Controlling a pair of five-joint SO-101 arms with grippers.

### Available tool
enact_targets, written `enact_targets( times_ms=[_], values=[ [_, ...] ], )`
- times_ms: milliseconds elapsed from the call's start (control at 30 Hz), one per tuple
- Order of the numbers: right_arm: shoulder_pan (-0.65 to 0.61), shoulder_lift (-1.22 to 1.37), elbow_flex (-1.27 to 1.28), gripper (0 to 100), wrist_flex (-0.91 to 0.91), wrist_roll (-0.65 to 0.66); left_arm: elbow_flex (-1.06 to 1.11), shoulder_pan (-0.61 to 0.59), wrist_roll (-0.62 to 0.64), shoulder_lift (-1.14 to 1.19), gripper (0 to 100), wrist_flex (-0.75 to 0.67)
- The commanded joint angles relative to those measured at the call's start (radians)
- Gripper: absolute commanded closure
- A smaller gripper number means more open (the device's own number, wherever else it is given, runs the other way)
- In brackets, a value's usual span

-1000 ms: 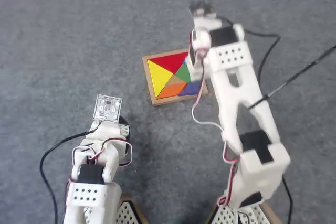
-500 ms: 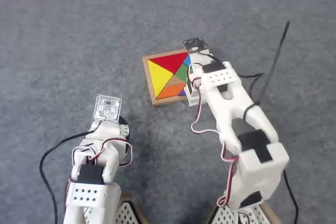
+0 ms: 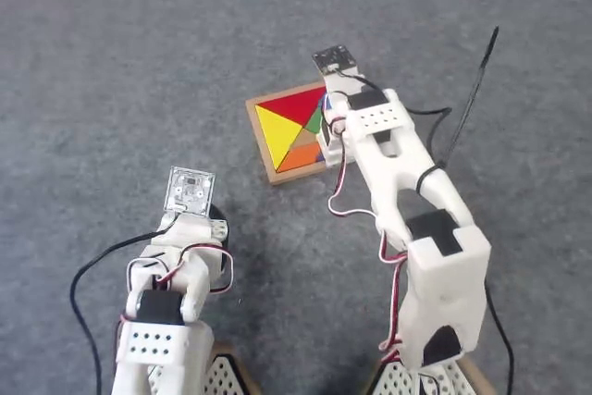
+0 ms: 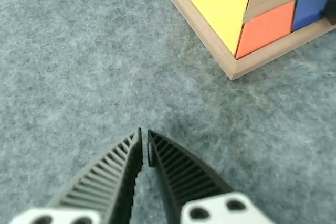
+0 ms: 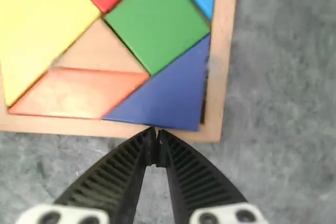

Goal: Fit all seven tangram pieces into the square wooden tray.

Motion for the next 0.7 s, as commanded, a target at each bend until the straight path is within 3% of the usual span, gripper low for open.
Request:
enact_targets(
  times_ms=[0, 367, 667],
  values=[
    [0.016, 0.002, -0.091, 97.1, 0.013, 0.021, -0.008, -0.005, 0.008, -0.014, 98, 0.008],
    [0.056, 0.067, -0.189, 97.1, 0.022, 0.015, -0.008, -0.005, 0.008, -0.014, 98, 0.008],
    [0.081, 0.065, -0.123, 97.1, 0.054, 0.020, -0.008, -0.005, 0.008, -0.014, 98, 0.008]
  ],
)
